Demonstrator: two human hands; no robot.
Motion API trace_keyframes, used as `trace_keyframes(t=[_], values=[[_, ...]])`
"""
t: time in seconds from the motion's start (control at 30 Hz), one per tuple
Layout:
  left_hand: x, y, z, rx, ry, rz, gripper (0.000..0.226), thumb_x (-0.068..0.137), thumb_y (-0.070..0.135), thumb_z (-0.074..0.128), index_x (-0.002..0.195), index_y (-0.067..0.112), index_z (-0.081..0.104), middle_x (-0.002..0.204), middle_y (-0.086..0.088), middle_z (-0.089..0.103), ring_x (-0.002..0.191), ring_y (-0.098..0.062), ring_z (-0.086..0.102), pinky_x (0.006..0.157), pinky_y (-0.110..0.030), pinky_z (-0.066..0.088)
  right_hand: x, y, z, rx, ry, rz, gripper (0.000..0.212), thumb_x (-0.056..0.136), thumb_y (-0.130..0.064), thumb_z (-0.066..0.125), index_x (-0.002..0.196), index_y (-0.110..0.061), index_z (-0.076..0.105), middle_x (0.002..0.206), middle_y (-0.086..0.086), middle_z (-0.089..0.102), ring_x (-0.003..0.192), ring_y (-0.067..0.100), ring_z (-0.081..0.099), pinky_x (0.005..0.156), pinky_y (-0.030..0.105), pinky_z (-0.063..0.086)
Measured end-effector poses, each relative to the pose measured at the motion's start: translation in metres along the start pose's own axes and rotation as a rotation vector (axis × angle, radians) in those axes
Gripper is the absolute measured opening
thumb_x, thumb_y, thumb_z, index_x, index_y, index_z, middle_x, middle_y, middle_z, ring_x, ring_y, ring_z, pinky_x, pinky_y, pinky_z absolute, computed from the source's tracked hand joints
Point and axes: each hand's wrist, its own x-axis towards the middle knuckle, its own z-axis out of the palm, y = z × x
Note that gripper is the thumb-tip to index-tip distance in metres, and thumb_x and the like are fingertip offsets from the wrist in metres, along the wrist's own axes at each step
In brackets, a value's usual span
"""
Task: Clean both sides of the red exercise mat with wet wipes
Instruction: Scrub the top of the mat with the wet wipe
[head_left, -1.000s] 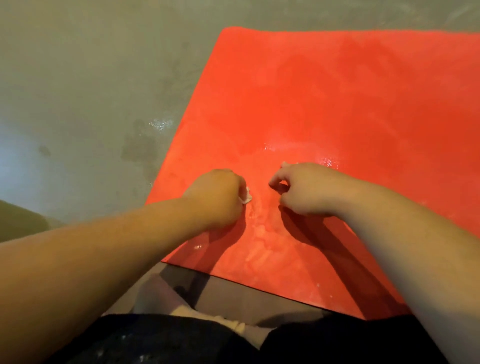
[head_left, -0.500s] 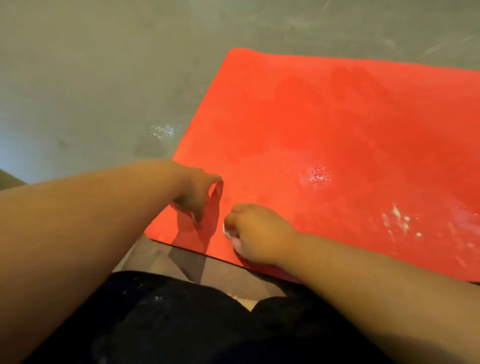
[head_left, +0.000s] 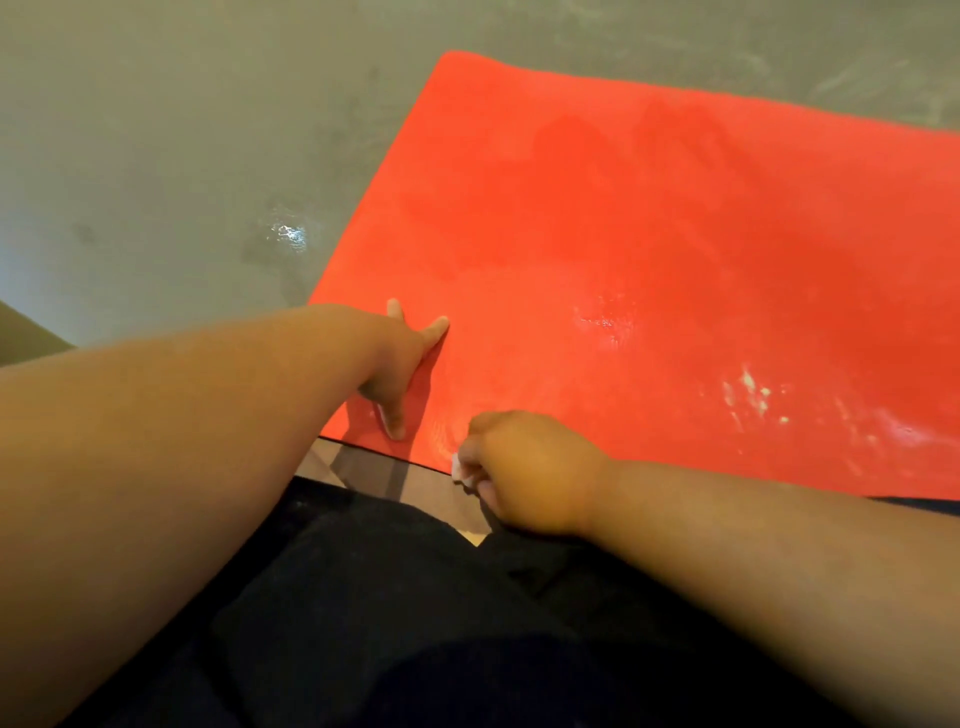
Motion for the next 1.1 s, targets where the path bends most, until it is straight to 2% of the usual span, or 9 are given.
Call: trace_keyframes(t=[0.1, 0.27, 0.37, 0.5, 0.73, 0.87, 0.97, 1.03, 1.1], values=[[0.001, -0.001, 0.0, -0.014, 0.004, 0.002, 0.141, 0.064, 0.045, 0.085, 0.144, 0.03, -0.03, 0.153, -0.026, -0.025, 0.138, -0.04, 0.033, 0.108, -0.04, 0.037, -0.008, 0.016, -0.012, -0.122, -0.032, 0.067, 0.022, 0.081, -0.011, 0.056, 0.1, -0.016, 0.067, 0.103, 0.006, 0.06, 0.095, 0.026, 0.058, 0.078, 0.031, 0.049], [0.001, 0.001, -0.004, -0.001, -0.004, -0.008, 0.141, 0.065, 0.045, 0.084, 0.145, 0.027, -0.03, 0.152, -0.029, -0.022, 0.14, -0.04, 0.029, 0.107, -0.039, 0.034, -0.024, 0.067, -0.042, -0.226, 0.138, 0.513, 0.018, 0.088, -0.018, 0.053, 0.091, -0.01, 0.069, 0.099, 0.015, 0.067, 0.095, 0.032, 0.061, 0.069, 0.027, 0.041], [0.001, 0.005, -0.008, 0.018, 0.002, -0.008, 0.139, 0.067, 0.046, 0.083, 0.146, 0.023, -0.029, 0.153, -0.032, -0.013, 0.142, -0.039, 0.024, 0.108, -0.037, 0.031, -0.024, 0.036, -0.017, -0.153, 0.108, 0.357, 0.022, 0.082, -0.014, 0.051, 0.093, -0.008, 0.069, 0.101, 0.013, 0.065, 0.096, 0.032, 0.061, 0.079, 0.032, 0.05], [-0.001, 0.008, -0.01, 0.029, 0.0, -0.018, 0.14, 0.066, 0.047, 0.083, 0.146, 0.022, -0.03, 0.154, -0.033, -0.006, 0.143, -0.038, 0.022, 0.108, -0.038, 0.031, -0.03, 0.016, -0.012, -0.079, -0.013, 0.2, 0.022, 0.08, -0.01, 0.054, 0.097, -0.014, 0.069, 0.105, 0.007, 0.061, 0.098, 0.025, 0.058, 0.081, 0.027, 0.047], [-0.006, 0.011, -0.013, 0.045, 0.021, 0.024, 0.137, 0.068, 0.047, 0.083, 0.149, 0.016, -0.023, 0.157, -0.026, 0.002, 0.143, -0.038, 0.02, 0.11, -0.04, 0.03, -0.061, 0.039, -0.041, -0.33, -0.193, 0.58, 0.022, 0.088, -0.015, 0.049, 0.094, -0.008, 0.069, 0.099, 0.014, 0.068, 0.095, 0.03, 0.064, 0.064, 0.024, 0.039], [-0.004, 0.01, -0.014, 0.056, 0.026, 0.033, 0.136, 0.067, 0.048, 0.082, 0.15, 0.015, -0.021, 0.157, -0.024, 0.012, 0.142, -0.039, 0.023, 0.111, -0.041, 0.031, -0.045, 0.021, -0.022, -0.148, -0.082, 0.493, 0.02, 0.088, -0.018, 0.051, 0.093, -0.007, 0.067, 0.097, 0.016, 0.067, 0.093, 0.033, 0.062, 0.07, 0.024, 0.045], [-0.002, 0.014, -0.01, 0.058, 0.028, 0.017, 0.139, 0.066, 0.049, 0.083, 0.149, 0.014, -0.023, 0.155, -0.028, 0.013, 0.142, -0.04, 0.021, 0.11, -0.042, 0.032, -0.027, 0.0, -0.005, -0.058, -0.11, 0.334, 0.017, 0.086, -0.013, 0.052, 0.085, -0.004, 0.066, 0.083, 0.011, 0.066, 0.078, 0.029, 0.058, 0.069, 0.029, 0.051], [-0.003, 0.015, -0.009, 0.054, 0.028, 0.018, 0.138, 0.067, 0.048, 0.082, 0.149, 0.014, -0.023, 0.156, -0.028, 0.01, 0.143, -0.04, 0.02, 0.11, -0.042, 0.032, -0.03, 0.004, -0.013, -0.12, -0.139, 0.369, 0.018, 0.088, -0.015, 0.052, 0.082, -0.005, 0.064, 0.068, 0.009, 0.055, 0.071, 0.028, 0.049, 0.061, 0.026, 0.04], [-0.002, 0.012, -0.009, 0.042, 0.034, 0.015, 0.139, 0.065, 0.049, 0.083, 0.149, 0.017, -0.023, 0.157, -0.027, 0.001, 0.142, -0.039, 0.022, 0.11, -0.042, 0.033, -0.041, 0.025, -0.028, -0.205, -0.219, 0.504, 0.02, 0.088, -0.02, 0.055, 0.083, -0.008, 0.07, 0.067, 0.01, 0.055, 0.069, 0.026, 0.049, 0.058, 0.024, 0.035]])
